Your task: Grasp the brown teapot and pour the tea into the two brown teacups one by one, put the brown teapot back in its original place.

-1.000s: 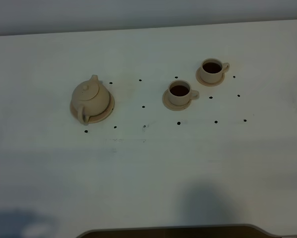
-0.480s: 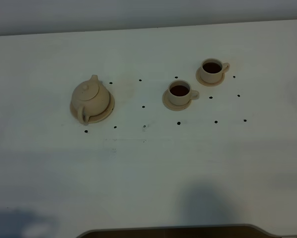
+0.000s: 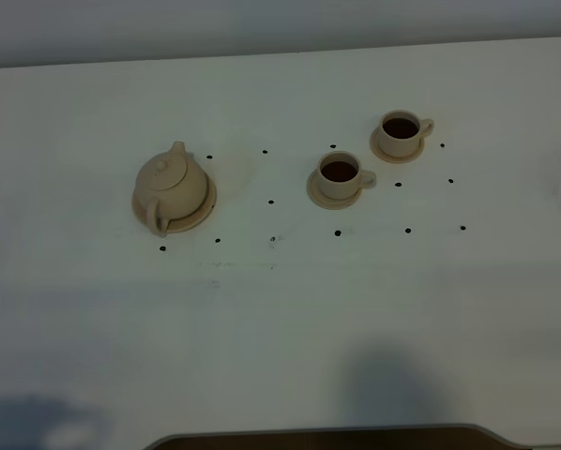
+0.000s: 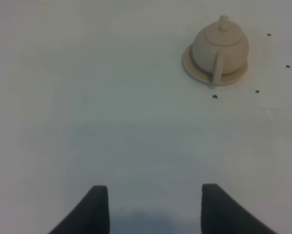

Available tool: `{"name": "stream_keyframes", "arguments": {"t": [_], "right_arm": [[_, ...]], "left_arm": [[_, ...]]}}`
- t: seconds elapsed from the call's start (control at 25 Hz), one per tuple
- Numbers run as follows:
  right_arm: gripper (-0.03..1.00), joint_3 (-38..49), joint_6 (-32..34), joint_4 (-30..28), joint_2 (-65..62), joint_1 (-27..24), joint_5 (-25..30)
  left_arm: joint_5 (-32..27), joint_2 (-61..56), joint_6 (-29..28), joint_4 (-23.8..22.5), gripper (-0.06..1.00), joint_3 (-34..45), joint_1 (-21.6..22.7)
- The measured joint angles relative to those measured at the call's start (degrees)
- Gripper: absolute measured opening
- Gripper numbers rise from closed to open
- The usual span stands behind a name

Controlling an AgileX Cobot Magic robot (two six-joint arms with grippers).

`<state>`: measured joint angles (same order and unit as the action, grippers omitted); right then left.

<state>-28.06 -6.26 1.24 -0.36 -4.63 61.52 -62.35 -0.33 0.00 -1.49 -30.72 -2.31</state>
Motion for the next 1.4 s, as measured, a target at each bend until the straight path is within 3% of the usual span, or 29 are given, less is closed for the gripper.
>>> {"name": "stream_keyframes", "arguments": {"t": [1.4], "right_arm": [[0.40,0.0,0.0,0.0,0.0,0.0,0.0]], "left_arm": [[0.0,0.0,0.0,0.0,0.45,0.0,0.0]]}}
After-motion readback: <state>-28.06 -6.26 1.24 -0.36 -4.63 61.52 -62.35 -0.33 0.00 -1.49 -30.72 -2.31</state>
